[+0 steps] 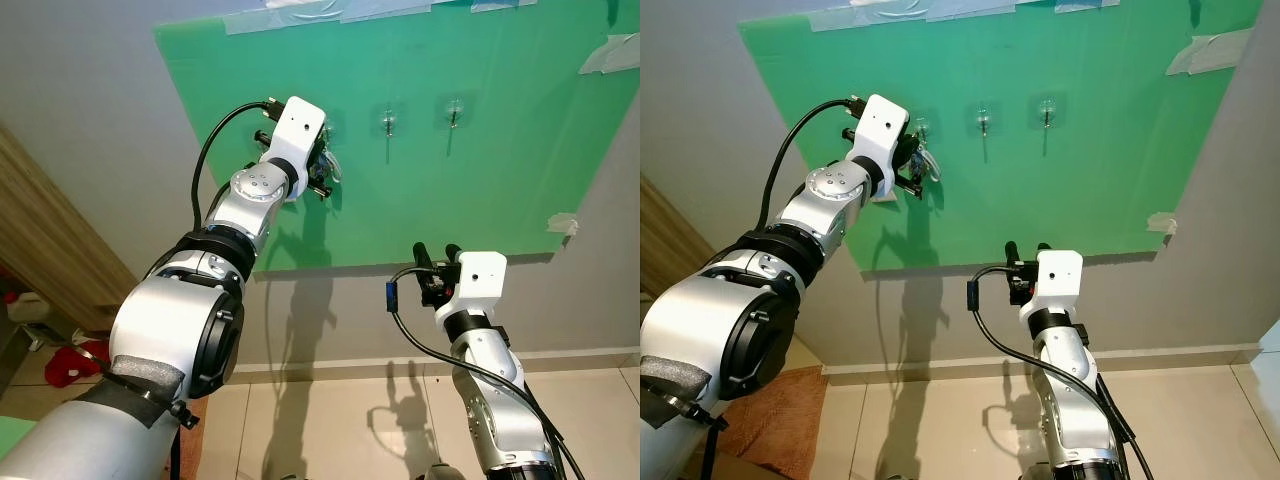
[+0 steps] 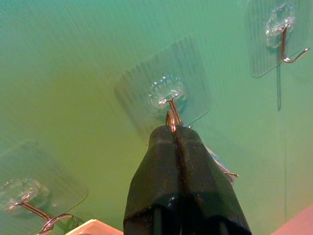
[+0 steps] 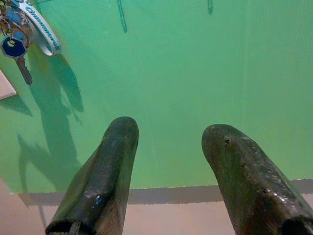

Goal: Hang keys on a hook

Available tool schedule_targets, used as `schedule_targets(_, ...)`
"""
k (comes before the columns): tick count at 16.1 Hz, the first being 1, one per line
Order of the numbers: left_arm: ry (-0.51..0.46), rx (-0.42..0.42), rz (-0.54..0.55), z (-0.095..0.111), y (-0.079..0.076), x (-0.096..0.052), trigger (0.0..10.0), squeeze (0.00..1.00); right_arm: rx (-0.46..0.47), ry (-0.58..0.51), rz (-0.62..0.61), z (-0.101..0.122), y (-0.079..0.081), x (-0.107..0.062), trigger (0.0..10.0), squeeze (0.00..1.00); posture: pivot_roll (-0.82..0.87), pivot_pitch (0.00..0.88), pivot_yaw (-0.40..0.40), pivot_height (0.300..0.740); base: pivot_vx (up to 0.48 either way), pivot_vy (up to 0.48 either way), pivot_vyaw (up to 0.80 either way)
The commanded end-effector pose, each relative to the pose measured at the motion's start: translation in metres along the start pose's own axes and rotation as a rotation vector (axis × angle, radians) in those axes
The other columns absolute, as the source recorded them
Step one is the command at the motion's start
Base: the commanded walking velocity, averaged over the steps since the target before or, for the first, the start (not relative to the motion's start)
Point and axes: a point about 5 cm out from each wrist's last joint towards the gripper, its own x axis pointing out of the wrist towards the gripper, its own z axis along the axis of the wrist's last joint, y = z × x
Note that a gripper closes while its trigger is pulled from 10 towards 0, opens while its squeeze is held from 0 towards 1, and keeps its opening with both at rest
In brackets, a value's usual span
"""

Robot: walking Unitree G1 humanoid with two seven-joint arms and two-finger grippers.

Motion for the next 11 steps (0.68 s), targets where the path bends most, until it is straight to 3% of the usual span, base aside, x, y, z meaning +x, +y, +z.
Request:
schedule_targets(1, -0.029, 0.022, 0.011, 0.01, 0.006, 0.0, 0.0, 0.0, 0.005, -0.001, 0.013, 0.001, 0.007, 0.003, 10.0, 0.0, -0.35, 0.0, 0.225, 0.707, 0.0, 0.0, 0.0)
schedule_targets(3, -0.017, 0.043, -0.003, 0.003, 0.004, -0.001, 0.0, 0.0, 0.005, 0.002, 0.022, 0.0, 0.008, 0.002, 10.0, 0.0, -0.34, 0.0, 0.218, 0.707, 0.0, 0.0, 0.0)
schedule_targets(5, -0.021, -0.021, 0.001, 0.0, 0.008, -0.003, 0.0, 0.0, 0.006, 0.006, 0.027, -0.001, 0.009, 0.002, 10.0, 0.0, -0.34, 0.0, 0.212, 0.707, 0.0, 0.0, 0.0)
schedule_targets(8, -0.085, -0.225, -0.011, 0.005, 0.015, -0.005, 0.0, 0.0, 0.012, 0.012, 0.036, -0.002, 0.011, 0.002, 10.0, 0.0, -0.31, 0.0, 0.202, 0.707, 0.0, 0.0, 0.0)
schedule_targets(11, -0.112, -0.268, -0.059, 0.001, 0.011, -0.006, 0.0, 0.0, 0.019, 0.02, 0.058, -0.003, 0.015, 0.004, 10.0, 0.0, -0.29, 0.0, 0.186, 0.707, 0.0, 0.0, 0.0)
